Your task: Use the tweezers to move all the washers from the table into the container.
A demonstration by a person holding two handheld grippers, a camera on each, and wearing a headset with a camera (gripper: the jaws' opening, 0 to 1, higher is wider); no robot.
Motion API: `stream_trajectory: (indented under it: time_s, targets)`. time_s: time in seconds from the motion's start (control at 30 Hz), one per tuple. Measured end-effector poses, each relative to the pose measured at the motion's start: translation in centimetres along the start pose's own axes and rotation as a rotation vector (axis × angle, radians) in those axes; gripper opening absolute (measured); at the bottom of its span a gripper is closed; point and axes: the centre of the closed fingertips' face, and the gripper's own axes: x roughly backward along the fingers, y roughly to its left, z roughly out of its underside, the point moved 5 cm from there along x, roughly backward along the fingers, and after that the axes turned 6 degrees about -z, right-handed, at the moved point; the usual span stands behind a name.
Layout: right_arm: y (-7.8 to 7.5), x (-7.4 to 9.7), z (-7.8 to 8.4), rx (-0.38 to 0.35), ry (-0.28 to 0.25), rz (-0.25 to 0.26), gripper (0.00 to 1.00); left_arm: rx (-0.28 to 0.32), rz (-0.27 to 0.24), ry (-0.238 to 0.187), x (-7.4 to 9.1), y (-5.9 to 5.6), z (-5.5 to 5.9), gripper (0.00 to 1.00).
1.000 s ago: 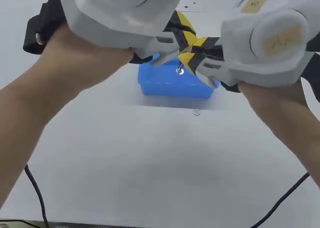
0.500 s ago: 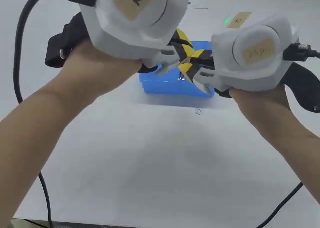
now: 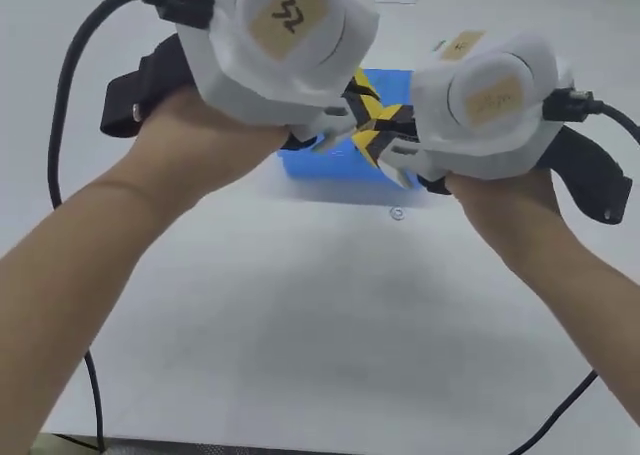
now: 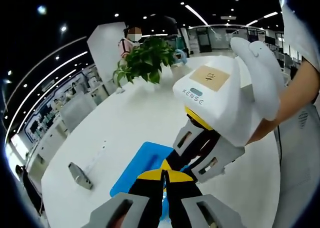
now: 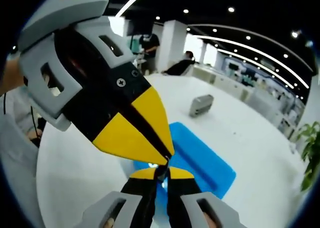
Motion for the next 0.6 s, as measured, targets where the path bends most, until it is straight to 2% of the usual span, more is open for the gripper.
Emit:
stream_trajectory:
  time_s: [0.23, 0.47, 0.6]
  targets:
    - [0.4, 0.6, -0.4, -0.016, -0.014, 0.003, 0.04, -0.006, 0.000, -0.006, 0.3, -0.1, -0.5, 0.00]
    - [0.5, 2.6, -1.7, -0.039, -0.090, 0.026, 0.04, -0.027, -0.012, -0.052, 2.1, -0.4, -2.4, 0.00]
    - [0.7, 4.4, -2.4, -0.066, -0.149, 0.038, 0.04, -0.029, -0.017, -0.087, 3.6, -0.6, -3.9, 0.00]
